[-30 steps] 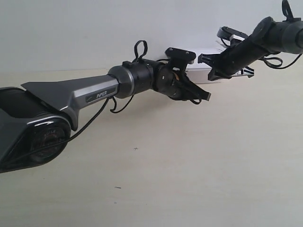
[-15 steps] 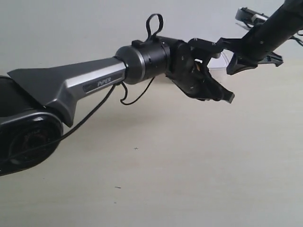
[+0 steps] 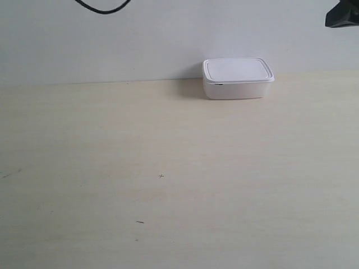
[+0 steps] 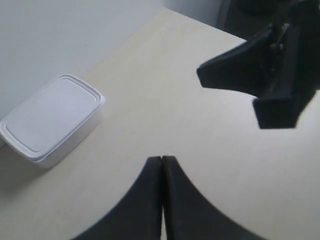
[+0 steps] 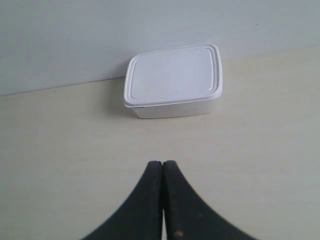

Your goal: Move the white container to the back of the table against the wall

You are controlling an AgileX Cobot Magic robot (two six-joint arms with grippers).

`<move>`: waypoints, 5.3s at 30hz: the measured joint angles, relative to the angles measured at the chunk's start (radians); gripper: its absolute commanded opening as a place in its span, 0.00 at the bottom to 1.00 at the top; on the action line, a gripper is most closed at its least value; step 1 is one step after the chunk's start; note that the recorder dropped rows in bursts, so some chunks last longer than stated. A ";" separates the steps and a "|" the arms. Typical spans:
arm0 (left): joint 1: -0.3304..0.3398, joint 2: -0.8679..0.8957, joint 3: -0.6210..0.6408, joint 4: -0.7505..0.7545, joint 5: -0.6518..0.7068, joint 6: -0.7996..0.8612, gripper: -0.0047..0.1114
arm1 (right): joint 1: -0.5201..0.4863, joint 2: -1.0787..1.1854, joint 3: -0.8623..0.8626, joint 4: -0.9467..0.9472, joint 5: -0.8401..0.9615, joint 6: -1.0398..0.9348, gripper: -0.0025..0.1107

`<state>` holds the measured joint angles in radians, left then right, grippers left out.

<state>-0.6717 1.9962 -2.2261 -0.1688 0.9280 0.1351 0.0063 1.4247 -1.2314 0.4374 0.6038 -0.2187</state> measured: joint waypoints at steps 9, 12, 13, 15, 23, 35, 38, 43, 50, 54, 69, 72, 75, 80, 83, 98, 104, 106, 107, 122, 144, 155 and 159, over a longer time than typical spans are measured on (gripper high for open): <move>-0.062 -0.549 0.622 0.092 -0.150 -0.031 0.04 | 0.000 -0.079 0.002 0.008 0.062 -0.014 0.02; -0.058 -0.860 0.874 0.327 -0.233 -0.237 0.04 | 0.000 -0.140 0.002 0.013 0.106 -0.056 0.02; -0.053 -0.925 0.927 0.388 -0.243 -0.299 0.04 | 0.000 -0.158 0.005 0.021 0.106 -0.070 0.02; -0.044 -1.040 1.021 0.494 -0.249 -0.404 0.04 | 0.000 -0.197 0.028 0.057 0.108 -0.115 0.02; -0.037 -1.434 1.367 0.697 -0.265 -0.614 0.04 | 0.000 -0.451 0.337 0.355 0.112 -0.464 0.02; -0.037 -1.633 1.660 0.912 -0.363 -0.675 0.04 | 0.000 -0.951 0.766 0.392 -0.018 -0.534 0.02; -0.037 -1.614 1.715 1.148 -0.492 -0.740 0.04 | 0.000 -0.970 0.798 0.392 -0.142 -0.536 0.02; -0.037 -1.545 1.759 1.277 -0.563 -0.863 0.04 | 0.000 -0.958 0.803 0.398 -0.224 -0.538 0.02; -0.037 -1.529 1.761 1.281 -0.681 -1.145 0.04 | 0.000 -0.957 0.803 0.400 -0.227 -0.540 0.02; -0.037 -1.529 1.761 1.281 -0.701 -1.255 0.04 | 0.000 -0.957 0.803 0.400 -0.229 -0.540 0.02; -0.037 -1.529 1.761 1.262 -0.608 -1.276 0.04 | 0.000 -0.957 0.803 0.400 -0.215 -0.540 0.02; -0.037 -1.529 1.761 1.262 -0.608 -1.276 0.04 | 0.000 -0.957 0.803 0.400 -0.215 -0.540 0.02; -0.037 -1.529 1.764 1.262 -0.610 -1.276 0.04 | 0.000 -0.957 0.803 0.400 -0.213 -0.540 0.02; -0.037 -1.529 1.819 1.228 -0.616 -1.276 0.04 | 0.000 -0.957 0.803 0.400 -0.210 -0.540 0.02; -0.029 -1.527 1.841 1.020 -0.612 -1.276 0.04 | 0.000 -0.979 0.804 0.400 -0.210 -0.538 0.02; 0.351 -1.342 1.738 0.339 -0.639 -1.280 0.04 | -0.184 -1.233 0.804 0.138 -0.192 -0.538 0.02; 0.445 -1.335 1.752 0.282 -0.690 -1.280 0.04 | -0.214 -1.233 0.804 -0.069 -0.187 -0.538 0.02; 0.474 -1.346 1.779 0.257 -0.709 -1.280 0.04 | -0.214 -1.233 0.804 -0.084 -0.187 -0.538 0.02; 0.487 -1.356 1.792 0.254 -0.711 -1.280 0.04 | -0.214 -1.233 0.804 -0.087 -0.185 -0.538 0.02; 0.865 -1.566 1.894 0.239 -0.715 -1.282 0.04 | -0.214 -1.233 0.804 -0.091 -0.183 -0.538 0.02; 0.892 -1.791 2.224 -0.064 -0.764 0.040 0.04 | -0.216 -1.233 0.804 -0.093 -0.181 -0.538 0.02; 0.892 -1.791 2.224 -0.066 -0.768 0.040 0.04 | -0.216 -1.240 0.809 -0.093 -0.183 -0.538 0.02; 0.892 -1.791 2.224 -0.066 -0.768 0.040 0.04 | -0.216 -1.260 0.880 -0.001 -0.247 -0.538 0.02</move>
<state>0.2207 0.2054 -0.0020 -0.2352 0.1598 0.1748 -0.2096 0.1647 -0.3517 0.4362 0.3570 -0.7571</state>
